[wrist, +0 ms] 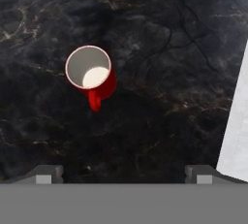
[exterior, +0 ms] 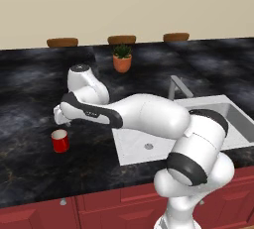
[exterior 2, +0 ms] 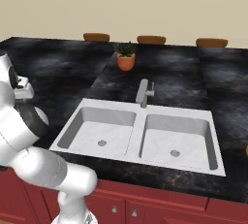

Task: Place the mug in the left basin and the bowl in the right basin of the sink.

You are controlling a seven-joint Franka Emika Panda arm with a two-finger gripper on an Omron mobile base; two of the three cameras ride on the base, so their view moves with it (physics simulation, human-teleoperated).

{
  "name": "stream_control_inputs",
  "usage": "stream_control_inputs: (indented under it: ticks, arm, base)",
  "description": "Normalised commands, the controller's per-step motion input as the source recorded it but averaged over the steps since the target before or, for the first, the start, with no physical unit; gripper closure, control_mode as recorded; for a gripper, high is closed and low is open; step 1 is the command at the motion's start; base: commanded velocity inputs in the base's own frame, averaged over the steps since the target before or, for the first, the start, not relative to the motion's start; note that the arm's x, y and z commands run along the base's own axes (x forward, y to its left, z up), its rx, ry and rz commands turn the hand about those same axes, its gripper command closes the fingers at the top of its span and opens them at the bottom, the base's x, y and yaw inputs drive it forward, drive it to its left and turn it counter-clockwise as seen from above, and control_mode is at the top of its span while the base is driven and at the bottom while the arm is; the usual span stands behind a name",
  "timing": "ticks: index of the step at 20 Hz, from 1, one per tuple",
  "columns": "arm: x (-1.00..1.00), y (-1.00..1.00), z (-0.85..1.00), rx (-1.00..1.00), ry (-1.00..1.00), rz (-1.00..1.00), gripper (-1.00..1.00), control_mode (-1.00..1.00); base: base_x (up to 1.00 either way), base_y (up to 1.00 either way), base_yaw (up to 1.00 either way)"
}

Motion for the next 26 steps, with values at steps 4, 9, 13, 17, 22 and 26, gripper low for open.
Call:
stream_control_inputs:
  ticks: [4, 9, 13, 17, 22, 26]
  arm:
    - [0.18, 0.10, -0.29, 0.00, 0.00, 0.00, -1.00, -1.00]
    - [0.26, 0.10, -0.26, 0.00, 0.00, 0.00, -1.00, -1.00]
    - [0.24, 0.14, -0.13, 0.00, 0.00, 0.00, -1.00, -1.00]
    - [0.20, 0.21, -0.06, 0.00, 0.00, 0.00, -1.00, -1.00]
    - [0.14, 0.21, -0.05, 0.00, 0.00, 0.00, -1.00, -1.00]
    - [0.12, 0.14, -0.13, 0.00, 0.00, 0.01, -1.00, -1.00]
  base:
    - [0.00, 0.00, 0.00]
    - [0.00, 0.00, 0.00]
    - [0.00, 0.00, 0.00]
    - [0.00, 0.00, 0.00]
    - [0.00, 0.00, 0.00]
    - [0.00, 0.00, 0.00]
